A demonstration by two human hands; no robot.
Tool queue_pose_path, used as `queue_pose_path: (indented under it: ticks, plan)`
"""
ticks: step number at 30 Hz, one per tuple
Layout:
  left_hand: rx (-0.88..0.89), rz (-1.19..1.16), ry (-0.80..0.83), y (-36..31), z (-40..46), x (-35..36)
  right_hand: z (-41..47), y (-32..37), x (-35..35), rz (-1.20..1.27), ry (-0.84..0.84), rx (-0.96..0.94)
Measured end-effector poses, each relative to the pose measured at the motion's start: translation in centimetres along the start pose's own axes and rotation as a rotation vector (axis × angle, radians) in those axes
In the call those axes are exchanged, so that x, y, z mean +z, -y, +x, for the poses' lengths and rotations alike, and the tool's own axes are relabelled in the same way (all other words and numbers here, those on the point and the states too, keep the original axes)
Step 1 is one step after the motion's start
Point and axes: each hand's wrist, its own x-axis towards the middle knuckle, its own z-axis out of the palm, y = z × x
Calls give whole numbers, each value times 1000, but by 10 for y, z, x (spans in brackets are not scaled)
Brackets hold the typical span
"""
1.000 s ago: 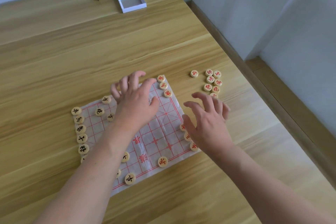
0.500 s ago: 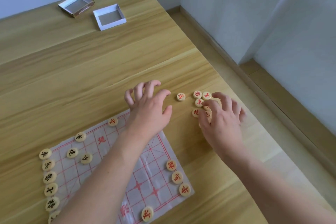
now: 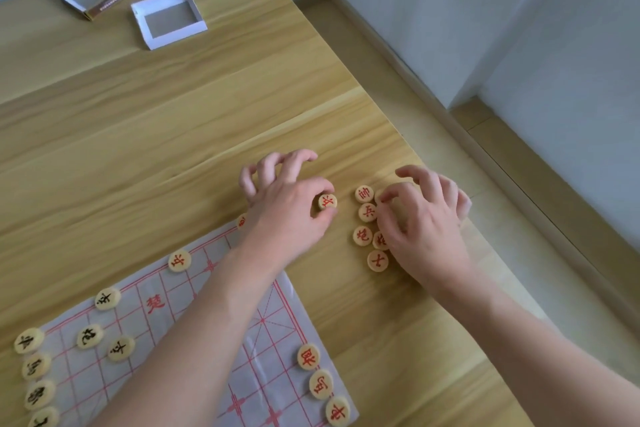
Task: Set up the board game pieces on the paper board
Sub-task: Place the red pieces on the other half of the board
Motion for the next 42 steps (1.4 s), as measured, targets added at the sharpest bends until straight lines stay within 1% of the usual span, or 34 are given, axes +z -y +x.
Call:
queue_pose_path:
  ticks: [3, 7, 11, 17, 19, 21, 27, 31, 37, 42]
  plan:
    - [15, -2, 11, 3, -2, -1, -8, 2, -1, 3, -33, 2]
    - [-25, 16, 14, 4, -3, -3, -11, 11, -2, -107, 34, -4]
    - [-29, 10, -2, 4, -3, 0, -6, 18, -3, -188, 30, -6]
    - [-44, -16, -30, 2, -1, -1, 6, 31, -7, -318, 162, 47]
    - [-50, -22, -55, 4, -3, -5, 10, 35, -9, -302, 193, 45]
    - [-54, -31, -71, 6, -6, -9, 11, 38, -10, -280, 189, 41]
    - [-61, -28, -75, 19, -23, -23, -4, 60, -8, -247, 103, -17]
    - [-72, -25, -107, 39, -45, -39, -24, 84, -2, -239, 131, -116]
    - [-153, 7, -85, 80, -91, -61, -50, 118, 8, -185, 170, -226]
    - [-210, 23, -71, 104, -126, -64, -72, 135, 17, -175, 198, -264]
